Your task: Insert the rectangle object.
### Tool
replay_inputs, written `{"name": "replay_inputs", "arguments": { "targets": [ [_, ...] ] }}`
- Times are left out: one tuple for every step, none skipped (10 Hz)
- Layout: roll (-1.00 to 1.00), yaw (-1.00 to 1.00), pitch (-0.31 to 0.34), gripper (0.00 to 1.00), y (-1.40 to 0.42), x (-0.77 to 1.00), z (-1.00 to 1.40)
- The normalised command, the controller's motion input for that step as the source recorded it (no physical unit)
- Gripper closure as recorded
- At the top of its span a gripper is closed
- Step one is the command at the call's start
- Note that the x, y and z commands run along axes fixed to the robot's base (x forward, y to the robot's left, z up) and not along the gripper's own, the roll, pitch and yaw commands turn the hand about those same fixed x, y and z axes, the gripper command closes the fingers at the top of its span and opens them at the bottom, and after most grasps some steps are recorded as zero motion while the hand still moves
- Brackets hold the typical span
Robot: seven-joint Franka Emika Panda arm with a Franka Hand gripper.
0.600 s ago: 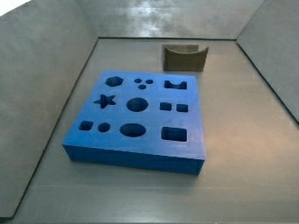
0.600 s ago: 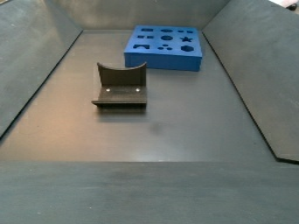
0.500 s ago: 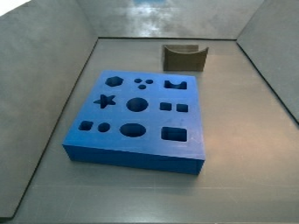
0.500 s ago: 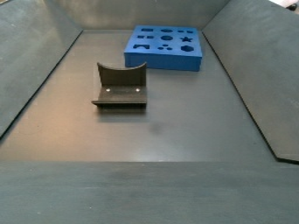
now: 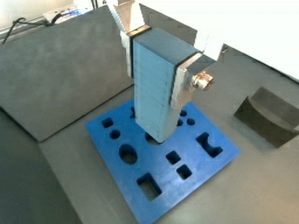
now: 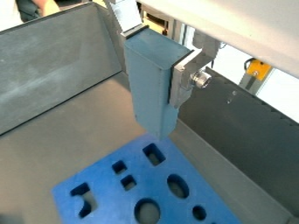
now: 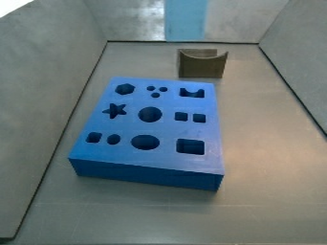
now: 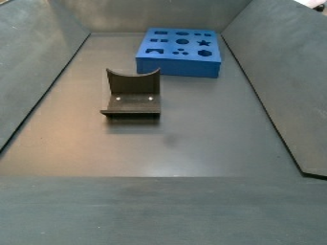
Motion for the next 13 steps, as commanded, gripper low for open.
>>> {"name": "replay_inputs", "arguments": {
  "targets": [
    [0.2,-0.49,0.321,1.0,0.8,-0.37,0.58],
    [0.12,-0.47,0.304,1.0,0.77,-0.38,0.59],
    [-0.01,-0.34,0.198,1.0,0.52,-0.29,0.42],
    [-0.06,-0.17,0.084,1.0,0.23,-0.13,0.12],
    [0.03,-0.98,-0.056,1.0,-0.07,0.0,-0.95],
    [0.04,-0.93,-0.083,1.0,-0.14,0.0,-0.98],
    [0.05,-0.82,-0.091,1.0,-0.23,0.0,-1.0],
    [0.07,-0.73,-0.086,1.0,-0.29,0.04,-1.0],
    [0.1,-0.4,-0.036,1.0,-0.51,0.27,-1.0],
    [0.06,0.01,-0.013,1.0,-0.52,0.19,-1.0],
    [0.04,0.13,0.0,1.0,-0.44,0.27,-1.0],
    [0.07,0.12,0.0,1.0,-0.35,0.31,-1.0],
    [0.1,0.18,0.0,1.0,-0.25,0.3,-1.0]
  ]
}}
